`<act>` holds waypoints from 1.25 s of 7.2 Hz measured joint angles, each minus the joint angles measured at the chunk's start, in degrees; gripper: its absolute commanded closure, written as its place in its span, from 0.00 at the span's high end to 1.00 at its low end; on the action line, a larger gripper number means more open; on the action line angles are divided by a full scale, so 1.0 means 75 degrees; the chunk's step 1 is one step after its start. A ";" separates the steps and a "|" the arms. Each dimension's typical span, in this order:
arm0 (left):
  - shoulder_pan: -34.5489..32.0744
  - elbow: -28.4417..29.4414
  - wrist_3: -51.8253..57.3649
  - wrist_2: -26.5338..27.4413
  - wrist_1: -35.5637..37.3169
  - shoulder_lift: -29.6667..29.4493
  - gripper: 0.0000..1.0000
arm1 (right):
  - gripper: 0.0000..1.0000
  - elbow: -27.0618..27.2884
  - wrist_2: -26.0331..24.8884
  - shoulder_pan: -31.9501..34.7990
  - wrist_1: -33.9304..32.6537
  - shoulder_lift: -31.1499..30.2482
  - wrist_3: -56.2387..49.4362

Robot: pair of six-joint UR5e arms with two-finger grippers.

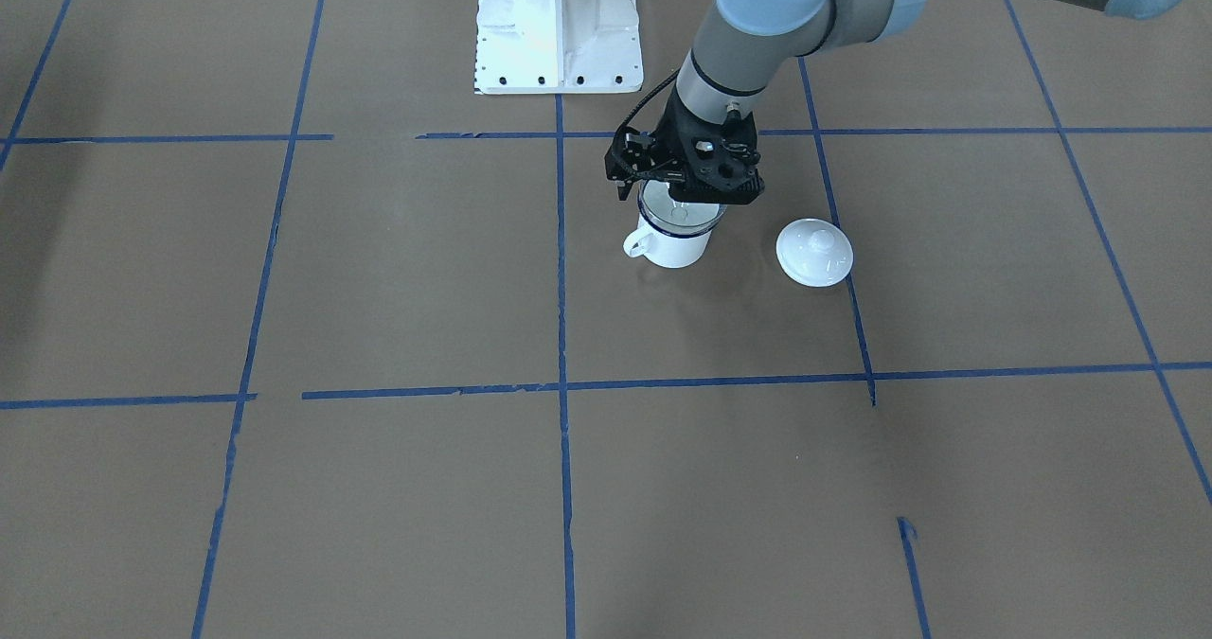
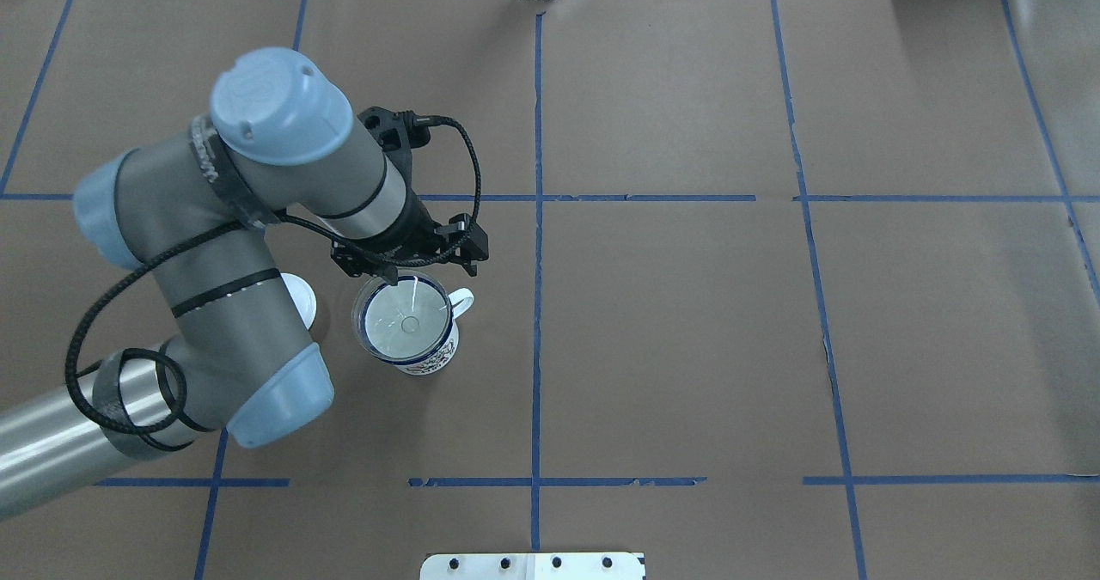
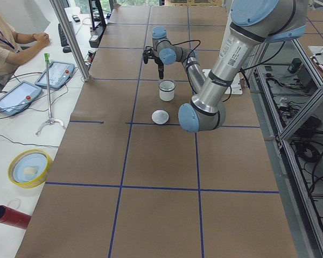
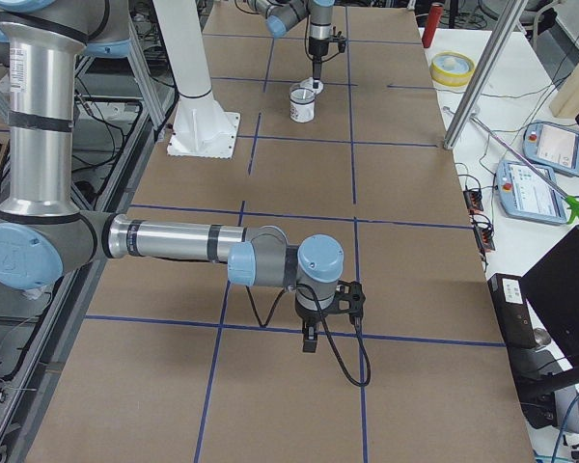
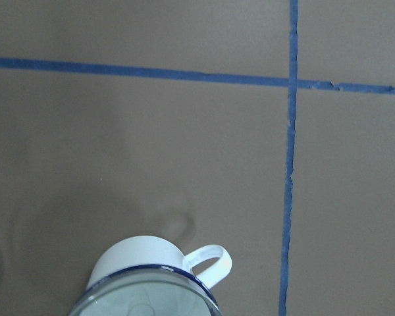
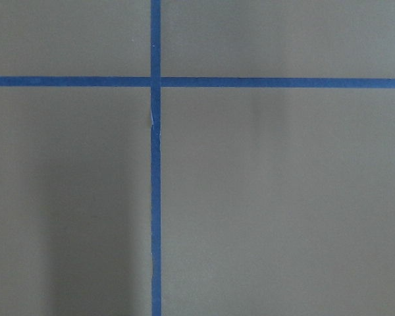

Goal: Remove funnel from cup
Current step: 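Reach the left gripper down to the clear glass funnel in the mug, then close the left gripper on the funnel rim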

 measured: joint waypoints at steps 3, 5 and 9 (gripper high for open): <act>0.0416 0.0109 -0.0208 0.0755 0.0086 0.0005 0.60 | 1.00 0.0000 0.0000 0.0000 0.0000 -0.0004 0.0000; 0.0551 0.0136 -0.0212 0.0793 0.0092 0.0023 0.58 | 1.00 0.0000 0.0000 0.0000 0.0000 -0.0004 0.0000; 0.0635 0.0048 -0.0193 0.0796 0.0221 0.0029 0.00 | 1.00 0.0000 0.0000 0.0000 0.0000 -0.0004 0.0000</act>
